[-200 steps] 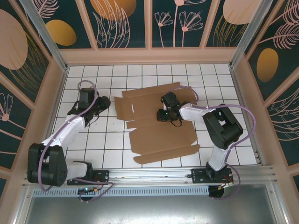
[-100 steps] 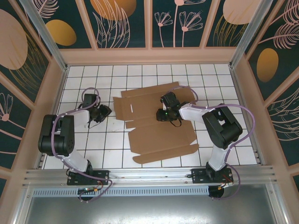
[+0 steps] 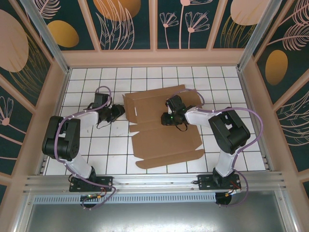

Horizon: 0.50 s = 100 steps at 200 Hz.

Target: Fold the paper box

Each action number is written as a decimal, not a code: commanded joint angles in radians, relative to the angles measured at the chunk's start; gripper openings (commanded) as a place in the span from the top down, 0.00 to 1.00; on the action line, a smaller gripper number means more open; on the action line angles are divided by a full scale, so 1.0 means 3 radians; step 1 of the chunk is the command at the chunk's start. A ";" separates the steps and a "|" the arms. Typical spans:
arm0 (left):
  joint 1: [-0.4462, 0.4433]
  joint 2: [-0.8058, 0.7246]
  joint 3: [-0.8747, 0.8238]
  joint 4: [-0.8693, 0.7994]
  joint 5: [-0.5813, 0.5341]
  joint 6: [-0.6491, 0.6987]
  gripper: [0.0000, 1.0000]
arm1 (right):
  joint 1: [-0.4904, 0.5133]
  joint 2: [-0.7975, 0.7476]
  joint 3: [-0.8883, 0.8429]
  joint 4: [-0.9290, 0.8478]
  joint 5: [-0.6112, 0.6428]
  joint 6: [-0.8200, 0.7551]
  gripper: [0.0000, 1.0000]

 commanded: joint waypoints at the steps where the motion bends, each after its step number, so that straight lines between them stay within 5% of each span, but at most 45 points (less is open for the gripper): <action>1: -0.0001 -0.0115 0.0082 -0.0047 0.0021 0.0062 0.59 | 0.0055 0.0270 -0.0133 -0.0355 -0.0065 -0.0055 0.66; 100: -0.0032 -0.0179 0.0116 0.0119 0.0419 0.0048 0.58 | 0.0056 0.0372 -0.0098 -0.0345 -0.0112 -0.0066 0.66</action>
